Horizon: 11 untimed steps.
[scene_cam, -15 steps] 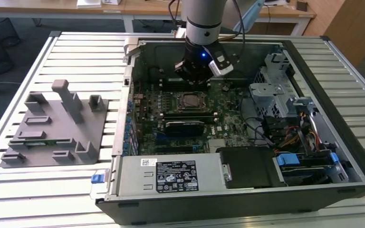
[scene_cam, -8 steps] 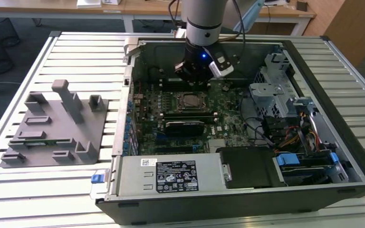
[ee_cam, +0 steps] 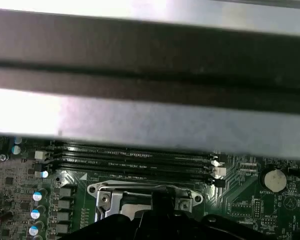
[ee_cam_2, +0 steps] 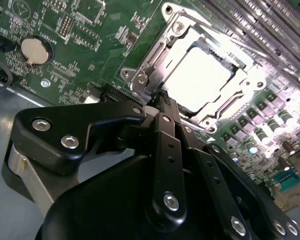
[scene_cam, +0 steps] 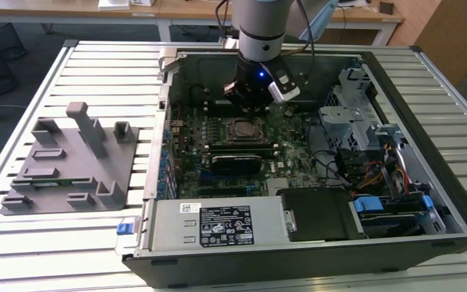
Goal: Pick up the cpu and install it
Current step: 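Install the second cpu locking lever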
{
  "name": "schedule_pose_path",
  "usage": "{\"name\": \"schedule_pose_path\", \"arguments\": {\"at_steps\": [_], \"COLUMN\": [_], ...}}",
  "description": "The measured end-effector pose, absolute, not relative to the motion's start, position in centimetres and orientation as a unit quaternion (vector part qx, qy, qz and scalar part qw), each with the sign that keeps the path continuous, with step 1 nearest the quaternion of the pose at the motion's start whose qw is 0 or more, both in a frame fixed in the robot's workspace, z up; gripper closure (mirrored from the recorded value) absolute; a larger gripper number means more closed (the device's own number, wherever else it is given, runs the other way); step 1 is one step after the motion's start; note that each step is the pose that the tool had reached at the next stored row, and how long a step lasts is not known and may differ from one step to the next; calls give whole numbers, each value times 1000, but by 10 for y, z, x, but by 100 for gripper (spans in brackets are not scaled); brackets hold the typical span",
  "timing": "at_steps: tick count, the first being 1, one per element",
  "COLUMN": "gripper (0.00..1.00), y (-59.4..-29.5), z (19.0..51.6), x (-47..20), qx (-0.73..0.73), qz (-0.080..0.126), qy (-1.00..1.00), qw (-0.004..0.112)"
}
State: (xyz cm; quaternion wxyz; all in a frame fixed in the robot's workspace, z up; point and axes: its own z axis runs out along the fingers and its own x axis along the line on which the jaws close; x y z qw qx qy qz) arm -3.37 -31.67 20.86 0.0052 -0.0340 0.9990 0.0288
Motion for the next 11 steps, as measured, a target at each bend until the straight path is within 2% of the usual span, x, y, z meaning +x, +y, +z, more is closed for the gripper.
{"name": "schedule_pose_path", "arguments": {"at_steps": [11], "gripper": [89], "y": [-321], "z": [219], "x": [-34], "qx": [-34], "qz": [29], "qy": [999], "qw": [5]}}
